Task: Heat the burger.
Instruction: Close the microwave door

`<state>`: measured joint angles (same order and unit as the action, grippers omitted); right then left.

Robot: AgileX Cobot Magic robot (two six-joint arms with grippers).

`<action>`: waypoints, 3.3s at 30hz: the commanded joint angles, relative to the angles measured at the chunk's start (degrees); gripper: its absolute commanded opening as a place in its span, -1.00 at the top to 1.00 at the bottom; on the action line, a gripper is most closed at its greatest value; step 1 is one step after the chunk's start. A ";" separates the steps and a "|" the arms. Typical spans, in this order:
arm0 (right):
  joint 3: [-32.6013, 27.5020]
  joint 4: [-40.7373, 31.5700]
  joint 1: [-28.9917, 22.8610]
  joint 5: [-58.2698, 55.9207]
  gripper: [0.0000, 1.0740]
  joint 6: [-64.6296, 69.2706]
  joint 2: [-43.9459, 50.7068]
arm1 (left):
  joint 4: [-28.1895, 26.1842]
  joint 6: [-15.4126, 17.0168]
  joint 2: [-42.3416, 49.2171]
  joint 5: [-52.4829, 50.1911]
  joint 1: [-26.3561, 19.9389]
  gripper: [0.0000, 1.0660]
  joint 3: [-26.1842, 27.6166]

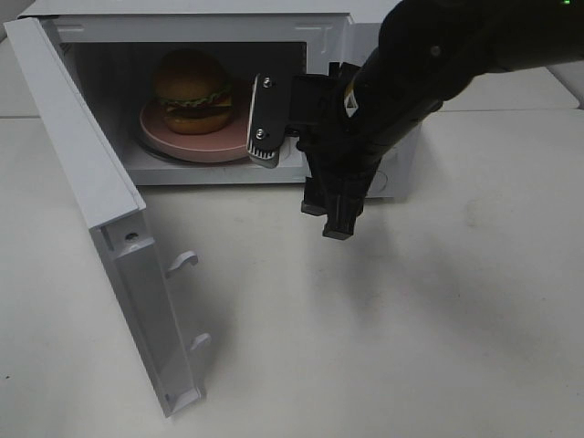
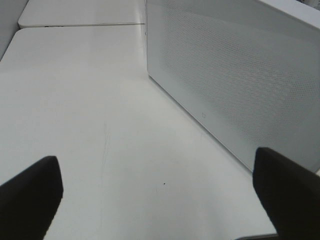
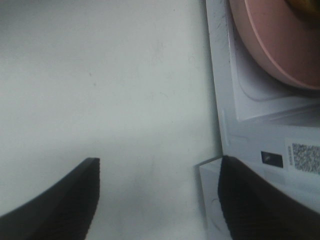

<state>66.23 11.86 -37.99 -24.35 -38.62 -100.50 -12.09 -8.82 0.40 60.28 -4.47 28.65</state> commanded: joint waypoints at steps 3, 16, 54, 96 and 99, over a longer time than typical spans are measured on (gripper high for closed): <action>-5.56 -0.63 -0.23 -0.29 -0.23 10.03 6.47 | -0.34 0.00 1.32 -0.74 -0.06 -0.84 -0.17; -19.94 -0.57 -0.23 -4.18 -0.23 40.34 22.98 | -0.34 0.00 1.32 -0.74 -0.06 -0.84 -0.17; -30.83 -4.41 8.42 -43.26 -0.42 45.49 69.33 | -0.34 -0.06 1.32 -0.74 -0.06 -0.84 -0.17; -37.18 -8.08 35.18 -35.07 -0.42 41.31 102.33 | -0.34 -0.06 1.15 -0.74 -0.06 -0.84 -0.17; -37.18 -8.08 35.18 -35.07 -0.42 41.31 102.33 | -0.34 -0.06 1.15 -0.74 -0.06 -0.84 -0.17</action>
<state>28.99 4.01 -3.15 -59.82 2.64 0.23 -12.09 -8.82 0.40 60.28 -4.47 28.65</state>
